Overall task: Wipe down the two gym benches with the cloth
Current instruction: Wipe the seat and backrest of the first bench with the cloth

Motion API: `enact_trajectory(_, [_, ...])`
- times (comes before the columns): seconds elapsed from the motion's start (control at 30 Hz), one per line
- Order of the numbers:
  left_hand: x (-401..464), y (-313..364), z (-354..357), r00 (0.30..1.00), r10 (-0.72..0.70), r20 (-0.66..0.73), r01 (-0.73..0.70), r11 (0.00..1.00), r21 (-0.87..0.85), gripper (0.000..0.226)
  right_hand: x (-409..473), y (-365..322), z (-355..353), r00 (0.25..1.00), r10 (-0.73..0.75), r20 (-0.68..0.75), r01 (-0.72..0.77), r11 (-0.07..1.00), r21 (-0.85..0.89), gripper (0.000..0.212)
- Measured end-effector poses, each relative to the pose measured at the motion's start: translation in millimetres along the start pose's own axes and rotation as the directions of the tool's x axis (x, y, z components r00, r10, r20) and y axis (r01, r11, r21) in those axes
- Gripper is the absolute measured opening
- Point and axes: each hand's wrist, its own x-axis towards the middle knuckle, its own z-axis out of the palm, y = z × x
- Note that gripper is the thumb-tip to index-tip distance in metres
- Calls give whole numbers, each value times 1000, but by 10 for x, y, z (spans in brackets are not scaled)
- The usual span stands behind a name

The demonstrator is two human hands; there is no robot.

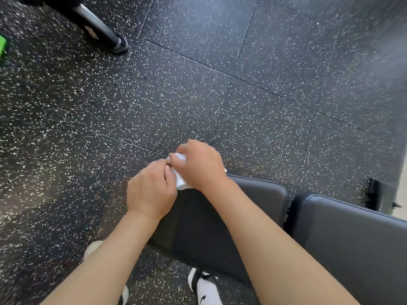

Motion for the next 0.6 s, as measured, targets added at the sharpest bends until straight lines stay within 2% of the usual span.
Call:
enact_trajectory(0.1, [-180,-41,-8,998,-68,-10,67,995,-79,48,-198,169,-125,998,-50,-28,50,999,0,35])
enact_trajectory(0.17, [-401,-184,-8,994,-106,-3,104,978,-179,48,-269,406,-218,999,-11,-41,9,999,-51,31])
enact_trajectory(0.27, [-752,-399,10,984,-166,69,179,927,-330,67,-274,664,-310,990,129,-53,-133,987,-93,31])
enact_trajectory(0.37, [-914,-446,44,979,-196,58,202,879,-433,78,-208,457,-179,988,130,-83,-144,971,-192,34])
enact_trajectory(0.5, [-1034,-447,115,966,-251,67,248,816,-522,77,-98,-187,129,988,-64,-144,23,963,-268,34])
enact_trajectory(0.6, [-1181,-507,158,930,-319,185,363,708,-606,83,-128,-772,378,931,-364,7,332,841,-428,35])
